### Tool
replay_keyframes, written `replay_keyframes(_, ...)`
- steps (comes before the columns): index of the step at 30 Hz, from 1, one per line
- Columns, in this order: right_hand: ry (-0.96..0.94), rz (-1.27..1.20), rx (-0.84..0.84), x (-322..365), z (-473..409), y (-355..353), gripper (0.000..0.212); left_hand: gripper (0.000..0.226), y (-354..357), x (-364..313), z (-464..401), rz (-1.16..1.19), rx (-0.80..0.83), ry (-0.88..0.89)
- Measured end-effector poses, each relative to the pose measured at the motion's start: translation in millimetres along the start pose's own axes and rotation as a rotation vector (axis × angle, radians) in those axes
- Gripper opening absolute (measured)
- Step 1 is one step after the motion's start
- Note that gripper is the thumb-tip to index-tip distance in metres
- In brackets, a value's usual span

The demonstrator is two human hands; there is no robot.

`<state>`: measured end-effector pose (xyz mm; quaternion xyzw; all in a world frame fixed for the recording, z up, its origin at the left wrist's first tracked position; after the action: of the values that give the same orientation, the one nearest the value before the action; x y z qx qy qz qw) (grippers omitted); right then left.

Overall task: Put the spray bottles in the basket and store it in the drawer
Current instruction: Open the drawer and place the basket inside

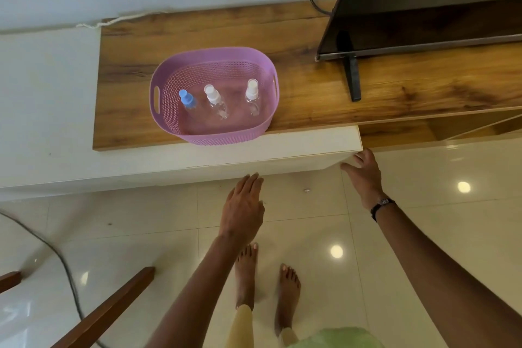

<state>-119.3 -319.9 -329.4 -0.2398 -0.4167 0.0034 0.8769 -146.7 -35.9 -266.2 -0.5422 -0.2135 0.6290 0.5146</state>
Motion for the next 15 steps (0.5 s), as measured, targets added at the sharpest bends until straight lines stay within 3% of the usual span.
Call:
replay_keyframes(5, -0.04, -0.058, -0.087, 0.3, -0.9, 1.8, 0.068, 0.053, 2.5, 14.4, -1.9, -0.01, 0.022, -0.029)
replay_keyframes(10, -0.083, -0.016, -0.064, -2.1, 2.1, 8.1, 0.083, 0.054, 2.9, 21.8, -1.8, -0.014, 0.03, -0.031)
replay_keyframes(15, -0.135, 0.076, -0.079, -0.8, -1.4, 4.2, 0.082, 0.057, 3.2, 27.4, -2.1, -0.017, 0.034, -0.048)
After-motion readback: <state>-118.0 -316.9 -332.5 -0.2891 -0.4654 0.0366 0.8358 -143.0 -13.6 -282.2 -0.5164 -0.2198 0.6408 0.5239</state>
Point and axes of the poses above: each hand's wrist, its own z-axis away from the middle knuckle, its own y-axis out of the palm, x = y × z, the point moved 9 cm from there along -z, towards the middle knuckle, and after that the axes turned 3 degrees about x, right-handed, at the moved point
